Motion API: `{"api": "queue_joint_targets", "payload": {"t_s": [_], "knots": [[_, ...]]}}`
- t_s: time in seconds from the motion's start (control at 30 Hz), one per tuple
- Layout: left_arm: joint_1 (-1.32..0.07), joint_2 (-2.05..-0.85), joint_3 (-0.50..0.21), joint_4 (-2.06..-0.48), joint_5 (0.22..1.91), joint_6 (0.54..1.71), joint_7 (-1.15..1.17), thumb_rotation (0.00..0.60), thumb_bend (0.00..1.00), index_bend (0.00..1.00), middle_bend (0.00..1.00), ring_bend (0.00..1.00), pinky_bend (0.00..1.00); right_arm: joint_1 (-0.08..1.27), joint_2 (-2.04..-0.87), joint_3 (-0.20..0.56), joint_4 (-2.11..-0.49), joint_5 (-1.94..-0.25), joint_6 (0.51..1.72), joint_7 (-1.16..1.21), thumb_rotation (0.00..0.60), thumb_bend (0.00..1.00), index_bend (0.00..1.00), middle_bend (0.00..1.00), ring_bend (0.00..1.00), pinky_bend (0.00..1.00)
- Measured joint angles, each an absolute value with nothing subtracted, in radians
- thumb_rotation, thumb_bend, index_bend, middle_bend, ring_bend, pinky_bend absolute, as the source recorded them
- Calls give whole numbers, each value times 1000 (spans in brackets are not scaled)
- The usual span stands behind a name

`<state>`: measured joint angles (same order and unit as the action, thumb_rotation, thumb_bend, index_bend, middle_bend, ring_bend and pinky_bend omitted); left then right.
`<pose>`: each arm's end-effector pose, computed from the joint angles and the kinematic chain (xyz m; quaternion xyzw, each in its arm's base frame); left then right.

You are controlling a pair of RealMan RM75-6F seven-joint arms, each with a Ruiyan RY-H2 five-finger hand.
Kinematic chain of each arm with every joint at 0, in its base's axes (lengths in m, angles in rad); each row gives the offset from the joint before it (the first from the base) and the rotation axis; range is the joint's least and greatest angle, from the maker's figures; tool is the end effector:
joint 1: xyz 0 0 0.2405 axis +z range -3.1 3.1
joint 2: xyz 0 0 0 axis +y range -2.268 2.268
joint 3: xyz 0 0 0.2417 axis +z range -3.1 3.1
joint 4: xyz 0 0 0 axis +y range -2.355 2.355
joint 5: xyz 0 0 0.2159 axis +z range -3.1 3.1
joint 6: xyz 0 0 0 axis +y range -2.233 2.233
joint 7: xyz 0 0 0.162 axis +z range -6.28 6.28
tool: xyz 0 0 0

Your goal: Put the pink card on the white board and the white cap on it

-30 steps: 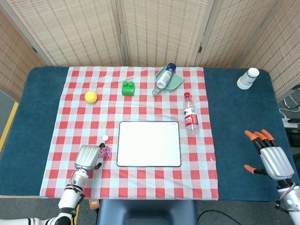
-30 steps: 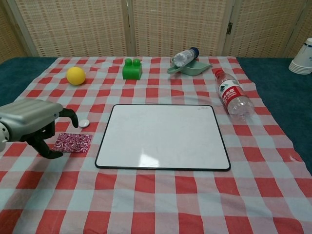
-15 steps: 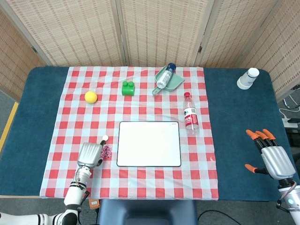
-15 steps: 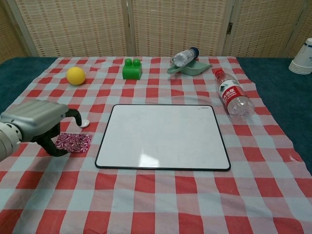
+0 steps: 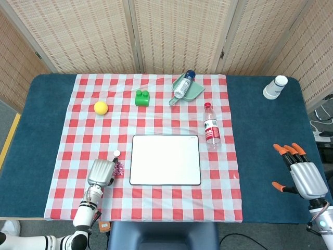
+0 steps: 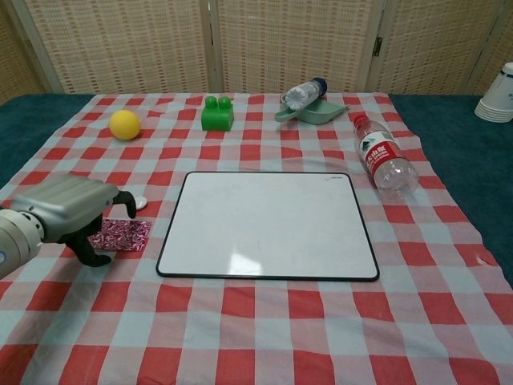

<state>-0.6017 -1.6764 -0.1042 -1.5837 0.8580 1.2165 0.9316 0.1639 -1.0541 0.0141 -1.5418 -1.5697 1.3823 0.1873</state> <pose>-0.1733 0.2922 -0.0536 -0.7436 -0.3433 -0.2099 0.5339 -0.3059 -0.2154 0.1515 0.6389 -0.4069 0.3891 0.5242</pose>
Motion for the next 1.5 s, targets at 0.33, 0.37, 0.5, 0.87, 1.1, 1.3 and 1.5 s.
{"api": "queue_joint_targets", "payload": {"t_s": [0.33, 0.37, 0.5, 0.87, 1.1, 1.3, 1.5], "knots": [[-620, -1681, -116, -1572, 839, 1212, 928, 600, 234, 293, 1000, 1000, 1000, 164, -1054, 15, -1541, -1568, 1383, 188, 600, 27, 37, 152, 65, 66], [-622, -1680, -116, -1573, 836, 1212, 930, 600, 233, 296, 1000, 1000, 1000, 164, -1054, 15, -1541, -1568, 1382, 188, 600, 27, 37, 152, 65, 66], [-631, -1679, -119, -1577, 809, 1210, 950, 600, 233, 302, 1000, 1000, 1000, 164, -1055, 16, -1541, -1568, 1384, 187, 600, 27, 37, 152, 65, 67], [-655, -1681, -124, -1572, 754, 1209, 976, 600, 252, 379, 1000, 1000, 1000, 163, -1057, 16, -1538, -1571, 1389, 190, 600, 27, 37, 152, 65, 67], [-665, -1671, -123, -1588, 748, 1219, 982, 600, 254, 395, 1000, 1000, 1000, 163, -1056, 17, -1538, -1570, 1388, 191, 600, 27, 37, 152, 66, 66], [-674, -1658, -127, -1618, 750, 1232, 987, 600, 253, 393, 1000, 1000, 1000, 163, -1056, 17, -1537, -1569, 1389, 193, 600, 27, 37, 152, 65, 67], [-706, -1641, -148, -1696, 748, 1251, 1030, 600, 252, 382, 1000, 1000, 1000, 167, -1058, 16, -1537, -1570, 1381, 189, 600, 27, 37, 152, 66, 66]]}}
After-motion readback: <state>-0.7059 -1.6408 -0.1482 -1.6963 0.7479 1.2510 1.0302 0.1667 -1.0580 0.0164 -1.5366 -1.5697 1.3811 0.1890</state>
